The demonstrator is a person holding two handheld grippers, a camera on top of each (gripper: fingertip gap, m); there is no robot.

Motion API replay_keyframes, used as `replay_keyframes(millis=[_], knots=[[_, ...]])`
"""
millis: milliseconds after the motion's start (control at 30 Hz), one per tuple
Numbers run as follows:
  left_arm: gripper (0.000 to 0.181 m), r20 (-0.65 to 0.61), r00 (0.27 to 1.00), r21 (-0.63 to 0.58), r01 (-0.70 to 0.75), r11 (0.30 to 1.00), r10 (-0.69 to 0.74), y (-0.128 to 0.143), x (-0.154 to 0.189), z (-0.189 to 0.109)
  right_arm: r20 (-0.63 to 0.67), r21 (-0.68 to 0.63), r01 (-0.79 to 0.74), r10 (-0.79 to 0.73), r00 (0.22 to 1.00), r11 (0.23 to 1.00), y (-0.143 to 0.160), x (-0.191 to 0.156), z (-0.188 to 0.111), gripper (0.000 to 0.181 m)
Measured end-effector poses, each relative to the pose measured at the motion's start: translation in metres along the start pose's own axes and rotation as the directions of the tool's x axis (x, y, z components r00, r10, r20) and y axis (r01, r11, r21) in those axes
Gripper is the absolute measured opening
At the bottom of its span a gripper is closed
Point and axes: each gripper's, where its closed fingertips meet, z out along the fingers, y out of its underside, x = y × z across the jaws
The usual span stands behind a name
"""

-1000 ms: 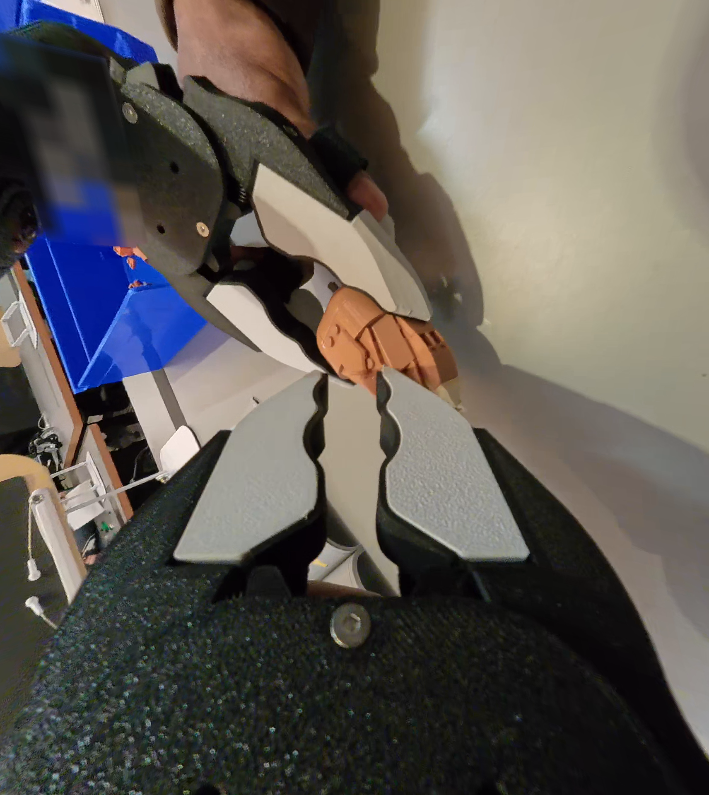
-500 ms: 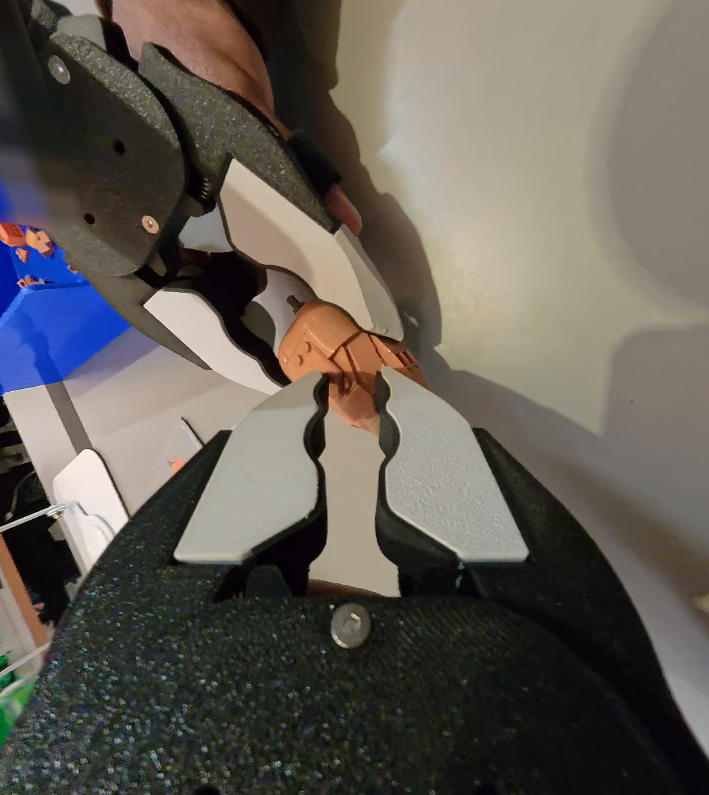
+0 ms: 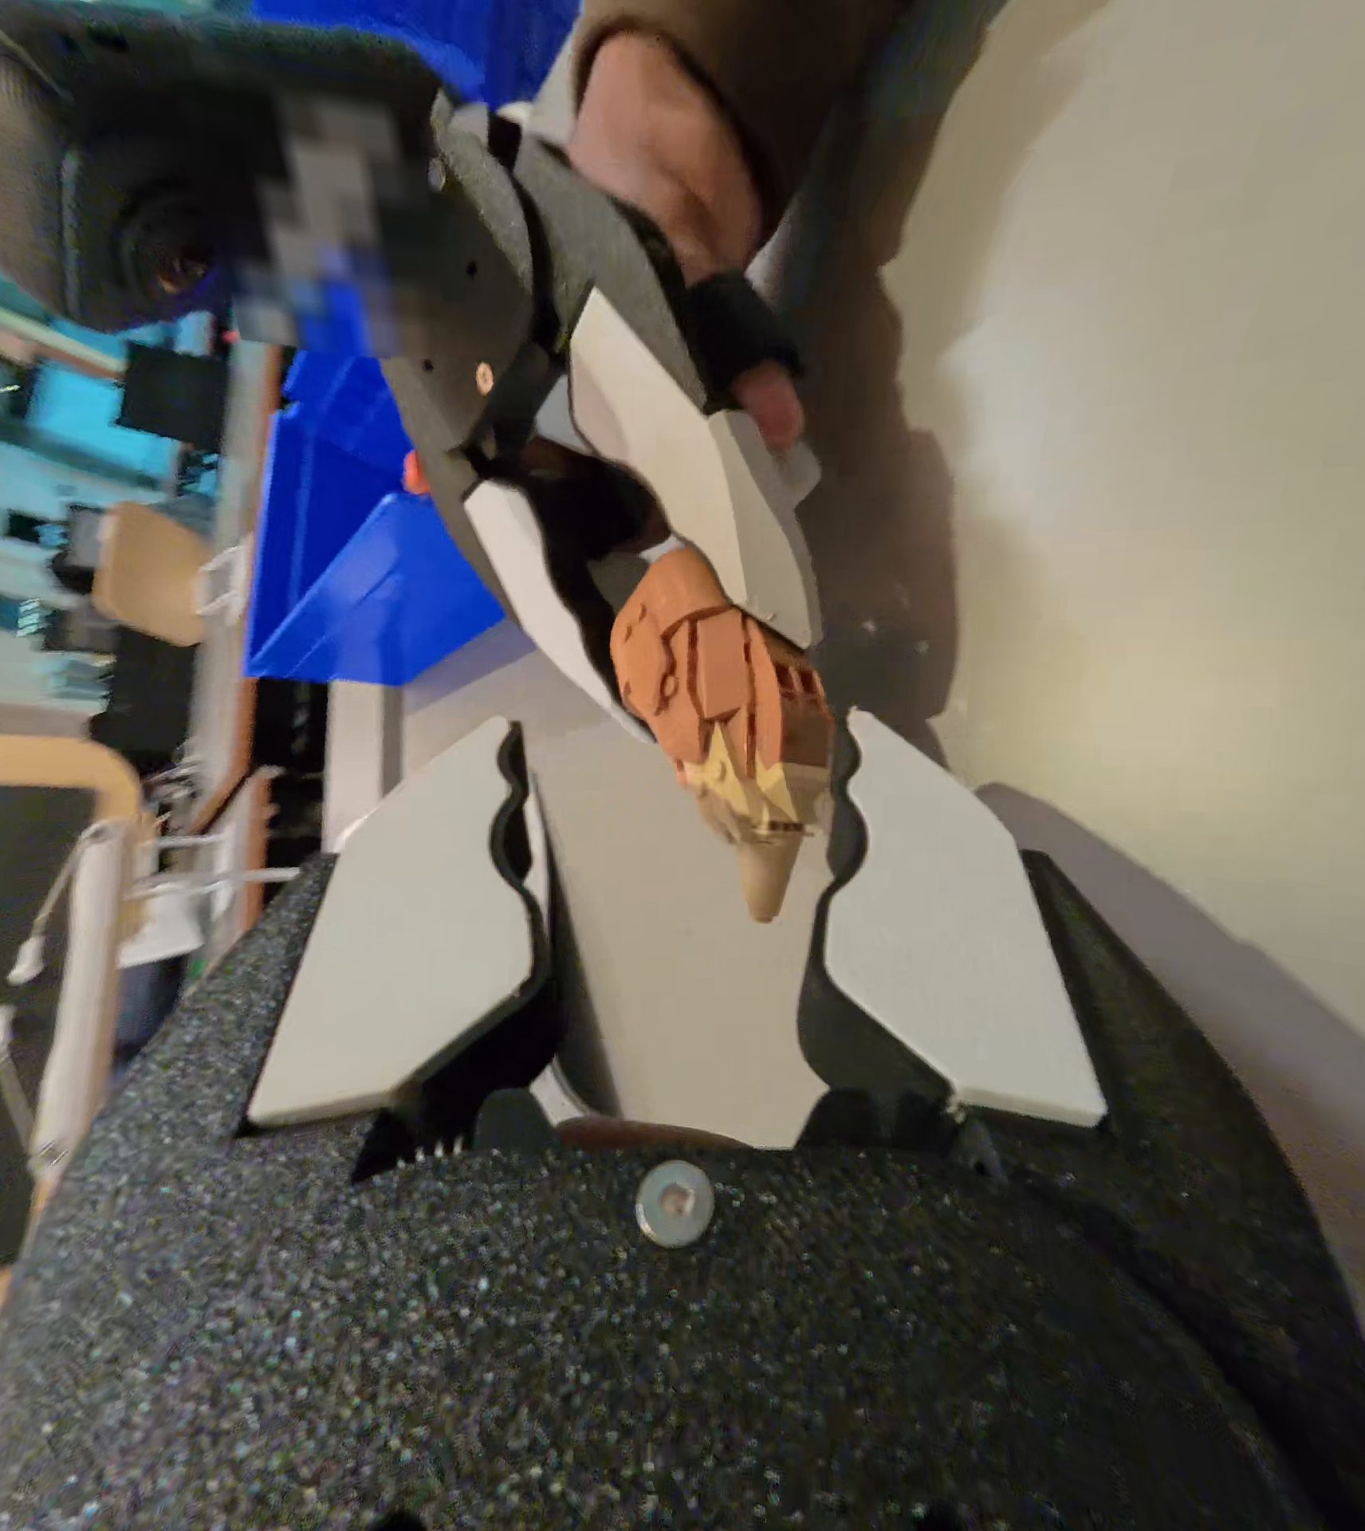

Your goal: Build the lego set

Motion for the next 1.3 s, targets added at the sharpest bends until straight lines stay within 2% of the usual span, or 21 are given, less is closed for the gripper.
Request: replay_keyframes(millis=[33,167,267,433,533,867,1033,1300], knots=[[0.075,0.035,0.999,-0.028,-0.017,0.999,0.018,0.005,0.0,0.002,-0.012,-0.002,-0.016,0.016,1.0,1.0,0.0,0.003,-0.001,0.058],[0.083,0.16,0.979,-0.105,-0.112,0.988,0.128,0.007,0.002,0.017,-0.056,0.0,-0.077,0.077,0.995,0.997,0.0,0.014,-0.002,0.058],[0.084,0.231,0.939,-0.227,-0.204,0.952,0.256,0.017,-0.003,0.027,-0.072,0.004,-0.092,0.092,0.993,0.996,-0.001,0.016,-0.004,0.058],[0.08,0.299,0.903,-0.341,-0.2,0.919,0.307,0.034,-0.012,0.031,-0.1,0.022,-0.104,0.105,0.989,0.994,-0.005,0.02,-0.009,0.058],[0.071,0.339,0.885,-0.364,-0.19,0.912,0.32,0.035,-0.017,0.03,-0.12,0.032,-0.109,0.112,0.986,0.994,-0.007,0.023,-0.012,0.058],[0.064,0.375,0.858,-0.424,-0.177,0.888,0.35,0.039,-0.024,0.034,-0.185,0.041,-0.074,0.08,0.98,0.996,-0.015,0.023,-0.012,0.058],[0.035,0.439,0.809,-0.436,-0.189,0.88,0.391,0.035,-0.034,0.027,-0.191,0.034,-0.059,0.065,0.979,0.998,-0.016,0.022,-0.01,0.058],[0.035,0.475,0.764,-0.434,-0.23,0.871,0.438,0.031,-0.04,0.023,-0.223,0.029,-0.002,0.009,0.975,1.0,-0.022,0.021,-0.013,0.058]])
